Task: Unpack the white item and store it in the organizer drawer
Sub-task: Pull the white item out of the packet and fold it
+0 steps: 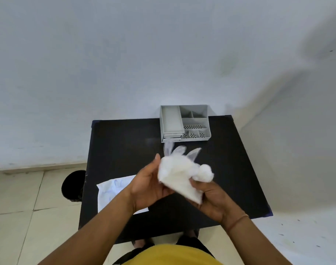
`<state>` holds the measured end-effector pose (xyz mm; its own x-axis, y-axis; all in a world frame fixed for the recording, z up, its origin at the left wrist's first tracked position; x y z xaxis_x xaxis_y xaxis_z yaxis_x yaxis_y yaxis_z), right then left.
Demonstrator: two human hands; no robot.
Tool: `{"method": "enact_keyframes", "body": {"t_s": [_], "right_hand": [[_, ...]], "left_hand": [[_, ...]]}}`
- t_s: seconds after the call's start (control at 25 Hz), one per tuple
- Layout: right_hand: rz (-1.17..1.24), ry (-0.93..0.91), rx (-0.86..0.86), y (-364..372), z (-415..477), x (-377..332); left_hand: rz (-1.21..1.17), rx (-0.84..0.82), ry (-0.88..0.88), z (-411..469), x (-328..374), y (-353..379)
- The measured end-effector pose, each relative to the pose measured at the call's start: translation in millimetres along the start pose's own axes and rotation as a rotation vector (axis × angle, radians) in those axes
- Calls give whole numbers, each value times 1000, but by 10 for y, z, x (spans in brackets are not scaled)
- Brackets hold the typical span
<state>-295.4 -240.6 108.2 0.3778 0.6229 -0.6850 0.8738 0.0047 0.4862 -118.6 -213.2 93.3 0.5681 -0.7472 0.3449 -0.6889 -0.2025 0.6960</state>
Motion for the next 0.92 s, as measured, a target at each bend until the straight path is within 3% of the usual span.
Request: {"method": "enact_keyframes", "body": {"t_s": [0.08, 0.32, 0.52, 0.68, 0.76, 0.84, 0.92], "right_hand": [[-99, -1, -19, -74, -23, -5], [-333, -71, -58, -357, -38, -389], [-134, 64, -35, -639, 1, -690], [-304, 83, -154, -647, 47, -786], [-183, 65, -105, -656, 97, -904], [94, 75, -14, -731, 173, -977], [181, 157, 21, -801, 230, -947]], "left_hand": [[92, 13, 9, 44, 23, 150], [295, 262, 88, 280, -90, 208], [279, 282, 227, 366, -133, 404], [309, 318, 318, 382, -121, 592], [301, 331, 328, 398, -129, 668], [306, 333, 333, 414, -130, 746], [277, 319, 340, 421, -130, 828]]}}
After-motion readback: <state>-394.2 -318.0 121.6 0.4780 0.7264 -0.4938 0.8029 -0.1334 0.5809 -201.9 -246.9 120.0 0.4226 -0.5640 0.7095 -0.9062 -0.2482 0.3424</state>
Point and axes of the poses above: each hand's wrist, its own z-axis towards the middle knuckle, its own y-axis out of the palm, x = y × z, the point moved 6 cm from there along z, towards the middle knuckle, and after that the axes turned 11 degrees about -y, right-handed, at the moved point
